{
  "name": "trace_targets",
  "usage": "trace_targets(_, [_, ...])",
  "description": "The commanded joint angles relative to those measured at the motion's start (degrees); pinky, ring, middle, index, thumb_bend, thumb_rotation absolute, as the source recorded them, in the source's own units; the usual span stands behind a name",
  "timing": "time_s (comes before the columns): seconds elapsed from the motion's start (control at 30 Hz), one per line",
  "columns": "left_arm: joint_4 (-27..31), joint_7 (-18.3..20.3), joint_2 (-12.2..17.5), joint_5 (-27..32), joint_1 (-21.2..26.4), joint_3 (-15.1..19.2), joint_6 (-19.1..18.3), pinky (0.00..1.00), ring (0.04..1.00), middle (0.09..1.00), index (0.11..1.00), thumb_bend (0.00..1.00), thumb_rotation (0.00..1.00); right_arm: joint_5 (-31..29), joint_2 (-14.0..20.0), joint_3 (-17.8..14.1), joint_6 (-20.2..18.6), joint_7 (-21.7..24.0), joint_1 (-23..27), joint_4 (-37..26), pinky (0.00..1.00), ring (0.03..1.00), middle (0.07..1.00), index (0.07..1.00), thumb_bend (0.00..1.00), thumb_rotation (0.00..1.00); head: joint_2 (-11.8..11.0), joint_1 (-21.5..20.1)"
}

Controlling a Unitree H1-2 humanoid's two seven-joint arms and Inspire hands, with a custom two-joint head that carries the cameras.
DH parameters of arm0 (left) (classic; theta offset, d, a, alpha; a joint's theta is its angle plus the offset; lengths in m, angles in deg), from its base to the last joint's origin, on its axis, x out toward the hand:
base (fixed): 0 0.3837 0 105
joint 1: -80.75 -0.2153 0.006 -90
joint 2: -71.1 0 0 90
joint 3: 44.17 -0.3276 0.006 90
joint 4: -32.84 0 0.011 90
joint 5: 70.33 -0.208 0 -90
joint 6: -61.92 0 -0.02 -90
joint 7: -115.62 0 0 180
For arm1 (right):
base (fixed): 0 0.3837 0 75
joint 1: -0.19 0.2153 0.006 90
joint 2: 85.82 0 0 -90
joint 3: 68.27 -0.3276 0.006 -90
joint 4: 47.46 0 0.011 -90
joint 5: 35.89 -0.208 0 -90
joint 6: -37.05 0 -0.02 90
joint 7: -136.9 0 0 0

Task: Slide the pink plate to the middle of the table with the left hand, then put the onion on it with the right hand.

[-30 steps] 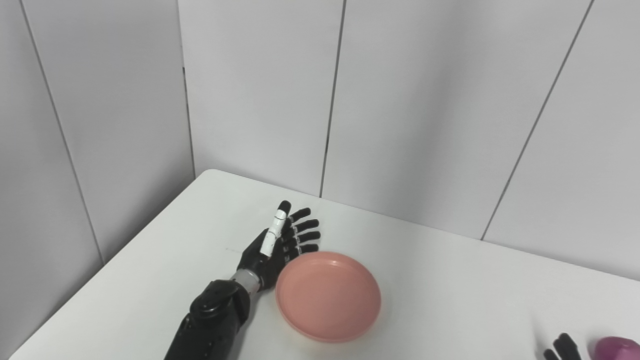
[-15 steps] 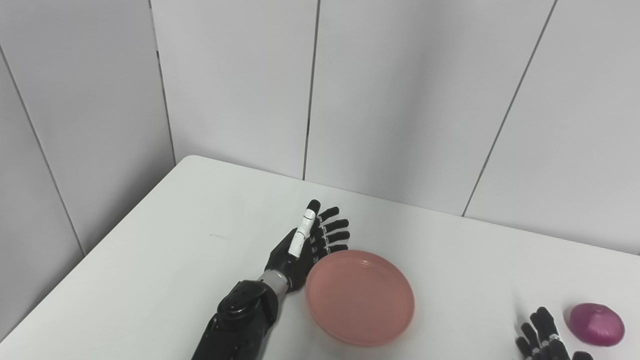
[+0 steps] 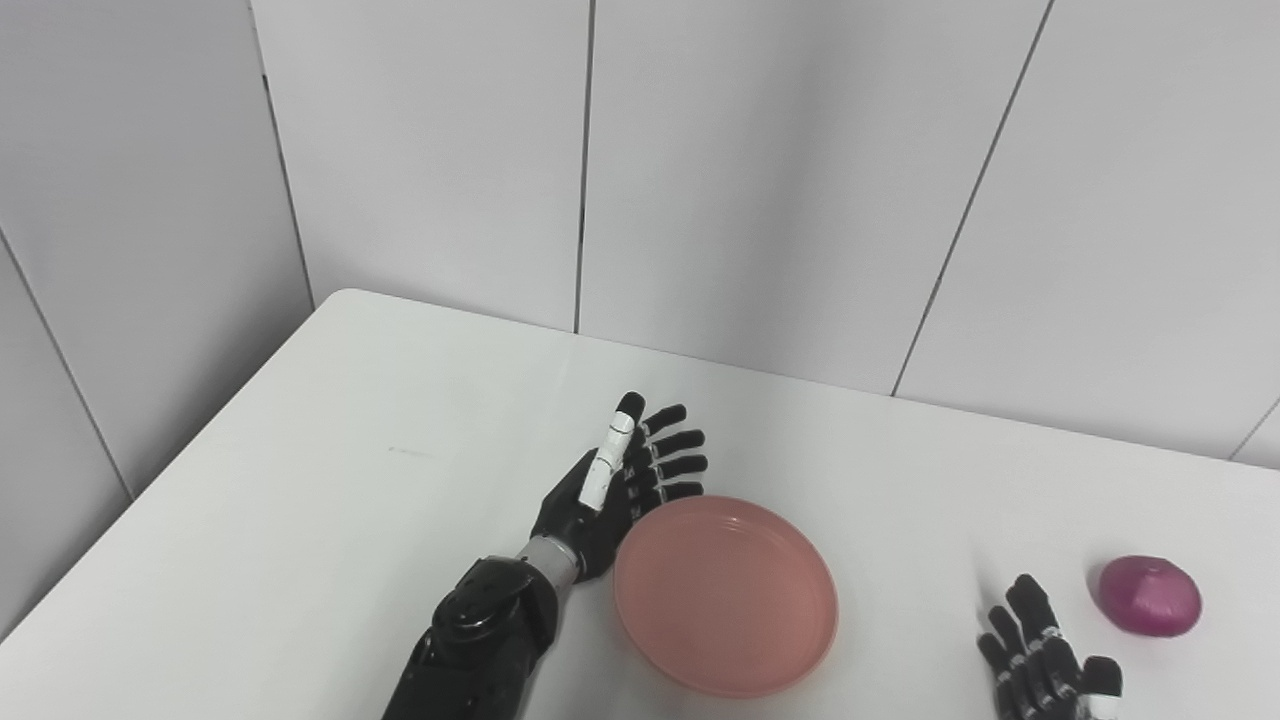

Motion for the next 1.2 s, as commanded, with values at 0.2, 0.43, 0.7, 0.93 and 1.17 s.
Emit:
trace_targets(0.2, [1.65,0.31,-0.13,0.34,-0.7,-0.21,-2.77,0.72,0.786,0.816,0.859,0.84,0.9,1.39,-2.17,1.62,-1.78,-0.85,-1.62,1.65,0.96,0.973,0.974,0.956,0.95,1.0,0.21,-2.22])
trace_targets(0.43, [2.06,0.76,0.46,0.76,-0.93,0.08,-3.47,0.72,0.786,0.818,0.866,0.85,0.91,2.05,-2.98,2.32,-2.53,-1.67,-1.54,1.17,0.96,0.977,0.975,0.955,0.93,1.0,0.43,-4.94])
trace_targets(0.7, [2.6,1.35,2.06,1.13,-1.36,0.88,-3.41,0.75,0.811,0.832,0.87,0.83,0.91,3.49,-4.13,3.65,-2.02,-2.54,-1.05,1.75,0.96,0.971,0.973,0.951,0.88,1.0,0.71,-8.74])
trace_targets(0.93, [1.97,2.44,4.3,-4.59,-2.6,-1.58,5.2,0.78,0.832,0.837,0.863,0.87,0.9,4.79,-5.52,4.48,-1.57,-3.28,-0.63,2.31,0.95,0.961,0.964,0.946,0.89,1.0,0.92,-11.6])
trace_targets(1.17, [0.1,2.85,6.35,-9.52,-2.62,-3.53,12.64,0.79,0.82,0.825,0.843,0.88,0.87,6.26,-6.48,5.09,-1.17,-3.87,-0.28,2.64,0.95,0.969,0.97,0.946,0.89,1.0,1.1,-13.23])
